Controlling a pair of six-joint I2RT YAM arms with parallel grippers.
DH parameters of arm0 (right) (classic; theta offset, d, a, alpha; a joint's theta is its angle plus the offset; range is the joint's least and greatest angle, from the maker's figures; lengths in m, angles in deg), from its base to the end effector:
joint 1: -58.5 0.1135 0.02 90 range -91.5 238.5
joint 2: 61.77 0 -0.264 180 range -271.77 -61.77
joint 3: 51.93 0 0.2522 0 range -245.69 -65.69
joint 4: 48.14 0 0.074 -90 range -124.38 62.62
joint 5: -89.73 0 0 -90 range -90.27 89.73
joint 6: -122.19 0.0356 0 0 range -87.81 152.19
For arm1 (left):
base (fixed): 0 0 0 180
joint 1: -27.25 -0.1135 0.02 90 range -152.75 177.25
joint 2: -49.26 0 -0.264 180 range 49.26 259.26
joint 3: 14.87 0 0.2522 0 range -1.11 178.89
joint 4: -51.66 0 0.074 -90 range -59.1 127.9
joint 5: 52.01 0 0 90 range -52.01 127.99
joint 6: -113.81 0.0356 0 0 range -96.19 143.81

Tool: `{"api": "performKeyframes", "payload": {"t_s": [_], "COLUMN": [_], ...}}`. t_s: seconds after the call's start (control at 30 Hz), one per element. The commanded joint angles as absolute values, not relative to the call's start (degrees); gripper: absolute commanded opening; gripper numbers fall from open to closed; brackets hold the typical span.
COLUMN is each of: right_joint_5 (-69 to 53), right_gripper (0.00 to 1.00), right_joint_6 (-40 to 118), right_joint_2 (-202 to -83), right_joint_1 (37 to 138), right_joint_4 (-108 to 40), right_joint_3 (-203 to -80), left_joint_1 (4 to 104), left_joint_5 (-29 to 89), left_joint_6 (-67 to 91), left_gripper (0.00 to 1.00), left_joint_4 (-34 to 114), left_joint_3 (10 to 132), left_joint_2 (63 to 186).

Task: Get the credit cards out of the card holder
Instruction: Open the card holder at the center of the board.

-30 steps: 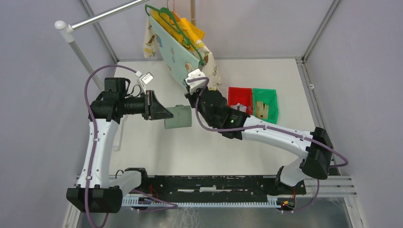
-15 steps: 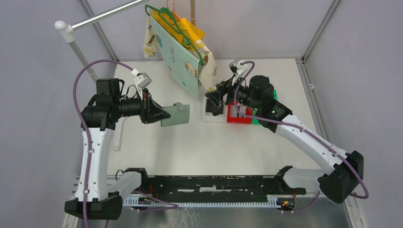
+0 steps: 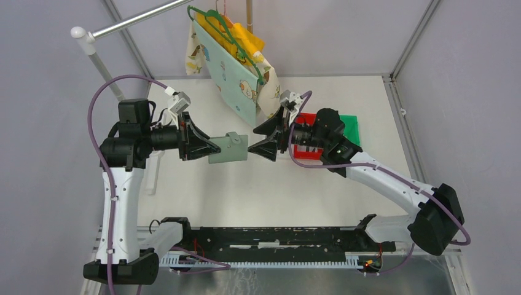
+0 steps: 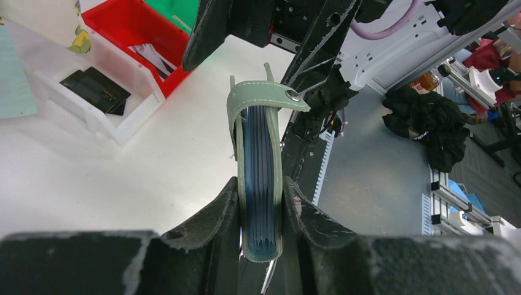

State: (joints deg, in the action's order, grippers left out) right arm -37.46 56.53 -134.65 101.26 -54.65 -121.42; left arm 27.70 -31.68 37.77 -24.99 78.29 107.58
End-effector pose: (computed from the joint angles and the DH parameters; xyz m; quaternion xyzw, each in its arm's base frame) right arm 0.2029 0.2169 0.3565 -0.3329 0.6062 0.5631 0.4524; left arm 0.1525 -0.0346 0.4247 0.3253 0.7141 -0.4784 0.3941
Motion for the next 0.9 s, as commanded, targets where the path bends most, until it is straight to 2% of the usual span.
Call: {"api": "performKeyframes", "payload": {"t_s": [0.0,0.17,0.47,0.67,0.87], "right_joint_5": [-42.1,-44.0,-42.7,-45.3,-51.0], "right_gripper": [0.87,0.87,0.9,0.91,0.92], "right_joint_6": [61.4,62.7,50.1,55.3,65.7], "right_joint_2": [-136.7,-138.6,-134.1,-135.4,-139.9], "right_joint_1": [103.1,104.9,101.7,101.3,103.0], "right_joint_4": [-68.0,-70.5,-50.7,-59.4,-74.9], "right_joint_3": [-122.6,-123.3,-128.9,-127.9,-127.7], "left_joint_1": [27.7,27.7,27.7,27.7,27.7], "left_joint_5": [-37.8,-37.8,-36.7,-38.0,-40.5], "left_joint_6": [35.2,34.8,36.1,35.6,32.8], "left_gripper": [0.02,0.02,0.02,0.02,0.02], "left_joint_4": [-23.4,-23.3,-23.3,-23.4,-23.5], "left_joint_3": [80.9,80.7,80.0,80.7,82.9], "left_joint_2": [107.1,107.1,106.1,105.4,106.1]}}
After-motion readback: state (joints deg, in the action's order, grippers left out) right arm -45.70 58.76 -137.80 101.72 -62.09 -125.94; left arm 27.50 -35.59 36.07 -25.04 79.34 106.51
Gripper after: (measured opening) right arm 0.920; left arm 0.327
